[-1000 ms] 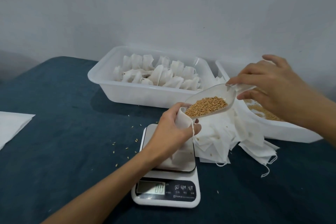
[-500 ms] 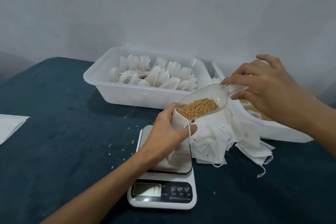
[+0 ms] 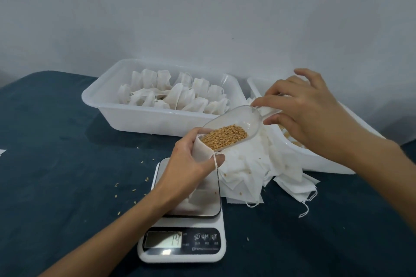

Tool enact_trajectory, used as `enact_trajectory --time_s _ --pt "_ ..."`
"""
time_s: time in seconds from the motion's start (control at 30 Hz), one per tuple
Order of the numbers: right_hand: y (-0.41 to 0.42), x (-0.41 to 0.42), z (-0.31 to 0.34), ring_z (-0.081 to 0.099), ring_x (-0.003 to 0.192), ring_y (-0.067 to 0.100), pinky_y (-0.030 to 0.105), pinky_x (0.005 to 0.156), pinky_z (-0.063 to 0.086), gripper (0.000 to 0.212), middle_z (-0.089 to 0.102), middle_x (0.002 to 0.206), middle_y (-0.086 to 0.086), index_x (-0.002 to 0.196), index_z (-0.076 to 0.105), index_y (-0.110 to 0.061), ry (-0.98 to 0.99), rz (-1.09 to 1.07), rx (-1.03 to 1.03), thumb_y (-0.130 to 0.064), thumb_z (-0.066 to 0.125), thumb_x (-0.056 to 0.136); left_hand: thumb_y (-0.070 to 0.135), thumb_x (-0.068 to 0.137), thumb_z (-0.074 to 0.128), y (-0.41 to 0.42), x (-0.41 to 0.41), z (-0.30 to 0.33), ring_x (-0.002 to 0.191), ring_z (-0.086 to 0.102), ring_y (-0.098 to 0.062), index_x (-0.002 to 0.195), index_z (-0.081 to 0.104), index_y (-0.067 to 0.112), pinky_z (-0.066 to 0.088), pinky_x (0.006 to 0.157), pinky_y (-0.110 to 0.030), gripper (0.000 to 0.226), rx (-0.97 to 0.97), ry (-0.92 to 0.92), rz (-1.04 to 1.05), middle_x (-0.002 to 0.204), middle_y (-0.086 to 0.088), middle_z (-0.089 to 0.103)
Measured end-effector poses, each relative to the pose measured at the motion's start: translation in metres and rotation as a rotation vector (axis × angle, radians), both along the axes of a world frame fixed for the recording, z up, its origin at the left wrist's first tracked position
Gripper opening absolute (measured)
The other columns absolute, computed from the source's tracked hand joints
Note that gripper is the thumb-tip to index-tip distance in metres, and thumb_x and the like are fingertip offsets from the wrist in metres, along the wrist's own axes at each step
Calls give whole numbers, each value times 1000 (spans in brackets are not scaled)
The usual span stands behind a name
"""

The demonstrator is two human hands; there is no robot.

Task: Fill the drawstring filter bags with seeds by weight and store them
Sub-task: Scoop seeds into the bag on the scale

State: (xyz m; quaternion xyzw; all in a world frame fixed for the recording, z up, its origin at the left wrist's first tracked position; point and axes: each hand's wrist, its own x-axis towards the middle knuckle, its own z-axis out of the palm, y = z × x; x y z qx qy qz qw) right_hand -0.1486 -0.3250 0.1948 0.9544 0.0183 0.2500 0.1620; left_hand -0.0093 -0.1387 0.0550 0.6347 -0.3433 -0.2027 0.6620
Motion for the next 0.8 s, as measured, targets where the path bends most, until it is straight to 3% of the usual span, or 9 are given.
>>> enact_trajectory --time_s 0.17,0.5,0.7,0.8 --pt "0 -1 0 62 97 26 56 116 26 31 66 101 1 117 73 -20 7 -18 -1 -16 76 87 32 72 81 0 0 1 97 73 -6 109 64 50 52 83 -24 44 -3 -3 13 106 12 76" --pt "0 0 -2 62 94 27 57 115 28 30 66 100 2 116 73 -20 -27 -13 -39 -17 76 86 27 74 81 0 0 0 99 74 -9 113 66 42 53 82 -21 44 -28 0 -4 108 11 77" --pt "1 -1 -2 61 94 26 56 115 28 31 65 100 1 117 73 -21 -25 -24 -39 -16 76 87 28 74 81 -1 1 -2 99 73 -11 112 66 42 53 86 -31 43 -36 -8 7 109 9 77" --pt "2 -2 -2 60 94 25 56 116 27 31 65 100 1 117 73 -21 -22 -23 -36 -16 76 87 27 73 81 -1 1 -1 98 73 -9 110 67 43 52 85 -29 43 -42 -14 9 108 11 77"
